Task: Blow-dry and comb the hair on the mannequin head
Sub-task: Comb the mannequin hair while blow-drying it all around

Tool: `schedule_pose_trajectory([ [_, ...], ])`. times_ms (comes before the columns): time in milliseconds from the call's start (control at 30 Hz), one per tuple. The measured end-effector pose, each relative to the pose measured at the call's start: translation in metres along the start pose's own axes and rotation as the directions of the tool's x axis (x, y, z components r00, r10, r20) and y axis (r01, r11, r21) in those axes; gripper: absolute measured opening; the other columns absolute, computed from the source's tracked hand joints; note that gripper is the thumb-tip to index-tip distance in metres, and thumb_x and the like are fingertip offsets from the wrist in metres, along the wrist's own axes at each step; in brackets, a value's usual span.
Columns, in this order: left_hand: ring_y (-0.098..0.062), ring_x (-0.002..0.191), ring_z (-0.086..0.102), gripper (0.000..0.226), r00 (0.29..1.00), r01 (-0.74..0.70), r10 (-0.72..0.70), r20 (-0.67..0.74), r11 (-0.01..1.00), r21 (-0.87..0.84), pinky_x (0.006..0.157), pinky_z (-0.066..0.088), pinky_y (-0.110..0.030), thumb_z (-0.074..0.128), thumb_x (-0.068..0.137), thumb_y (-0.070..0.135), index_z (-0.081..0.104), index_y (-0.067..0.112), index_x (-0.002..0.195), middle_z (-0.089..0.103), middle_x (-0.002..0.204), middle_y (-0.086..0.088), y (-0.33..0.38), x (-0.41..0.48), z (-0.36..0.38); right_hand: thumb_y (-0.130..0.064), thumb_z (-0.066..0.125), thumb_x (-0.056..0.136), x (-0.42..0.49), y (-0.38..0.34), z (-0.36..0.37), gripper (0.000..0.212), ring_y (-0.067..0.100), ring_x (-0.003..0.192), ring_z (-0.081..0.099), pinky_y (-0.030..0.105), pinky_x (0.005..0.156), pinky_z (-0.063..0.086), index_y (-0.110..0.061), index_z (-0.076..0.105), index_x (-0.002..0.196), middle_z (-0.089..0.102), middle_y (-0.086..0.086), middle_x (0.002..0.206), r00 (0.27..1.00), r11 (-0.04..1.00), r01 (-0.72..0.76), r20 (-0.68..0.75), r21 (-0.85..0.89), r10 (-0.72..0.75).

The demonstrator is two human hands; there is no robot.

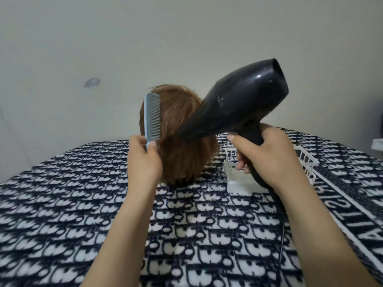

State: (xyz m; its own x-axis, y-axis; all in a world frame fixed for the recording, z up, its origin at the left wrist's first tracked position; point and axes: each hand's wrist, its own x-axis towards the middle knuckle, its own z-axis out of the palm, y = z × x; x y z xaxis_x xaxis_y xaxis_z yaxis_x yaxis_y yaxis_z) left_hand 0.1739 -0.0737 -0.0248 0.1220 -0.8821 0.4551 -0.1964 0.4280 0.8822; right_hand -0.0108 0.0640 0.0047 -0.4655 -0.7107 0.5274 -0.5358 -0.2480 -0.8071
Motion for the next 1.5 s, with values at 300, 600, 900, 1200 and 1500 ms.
schedule_pose_trajectory([
  [300,-0.015,0.06,0.049,0.011,0.876,0.457,-0.475,0.08,0.766,-0.452,0.058,0.045,-0.032,0.035,0.1,0.006,0.044,0.008,0.104,0.051,0.078,-0.006,-0.015,0.01,0.001,-0.036,0.07,0.09,-0.007,-0.005,0.022,0.013,0.007,0.045,0.067,0.032,0.05,0.057,-0.028,0.062,0.084,0.07,-0.01,0.06,0.997,0.994,0.069,0.033,-0.089,-0.066],
  [600,-0.019,0.067,0.059,0.008,0.969,0.245,-0.249,0.011,0.946,-0.214,0.061,0.05,-0.036,0.042,0.099,0.012,0.049,0.016,0.099,0.061,0.091,-0.008,-0.02,0.011,-0.007,-0.034,0.069,0.091,-0.012,-0.009,0.026,0.017,0.008,0.045,0.066,0.022,0.048,0.053,-0.022,0.063,0.081,0.068,-0.002,0.058,0.996,0.997,0.065,-0.061,-0.031,-0.067],
  [900,-0.02,0.086,0.06,0.013,0.971,-0.227,0.212,0.113,0.964,0.141,0.075,0.051,-0.041,0.048,0.097,0.012,0.053,0.023,0.098,0.061,0.091,0.0,-0.018,0.003,-0.006,-0.029,0.069,0.092,-0.007,-0.013,0.006,0.015,0.012,0.046,0.065,0.025,0.048,0.051,-0.019,0.064,0.083,0.068,0.002,0.06,0.975,0.994,0.058,-0.217,0.09,-0.037],
  [1200,-0.025,0.088,0.051,0.021,0.882,-0.47,0.285,0.375,0.567,0.676,0.084,0.032,-0.039,0.044,0.094,0.011,0.051,0.029,0.103,0.049,0.092,0.002,-0.019,-0.014,0.01,-0.029,0.069,0.092,-0.004,-0.01,-0.005,0.017,0.01,0.042,0.064,0.017,0.043,0.048,-0.02,0.063,0.079,0.068,-0.001,0.056,0.989,1.0,0.019,-0.148,0.01,-0.017],
  [1500,-0.026,0.097,0.055,0.035,0.798,-0.491,-0.086,0.596,0.481,0.726,0.098,0.03,-0.043,0.041,0.088,0.001,0.057,0.031,0.097,0.052,0.091,0.003,-0.029,-0.019,0.008,-0.035,0.071,0.089,-0.002,-0.008,-0.011,0.024,0.008,0.042,0.066,0.024,0.044,0.05,-0.018,0.061,0.076,0.066,0.002,0.056,0.995,0.965,-0.008,-0.103,-0.261,-0.02],
])
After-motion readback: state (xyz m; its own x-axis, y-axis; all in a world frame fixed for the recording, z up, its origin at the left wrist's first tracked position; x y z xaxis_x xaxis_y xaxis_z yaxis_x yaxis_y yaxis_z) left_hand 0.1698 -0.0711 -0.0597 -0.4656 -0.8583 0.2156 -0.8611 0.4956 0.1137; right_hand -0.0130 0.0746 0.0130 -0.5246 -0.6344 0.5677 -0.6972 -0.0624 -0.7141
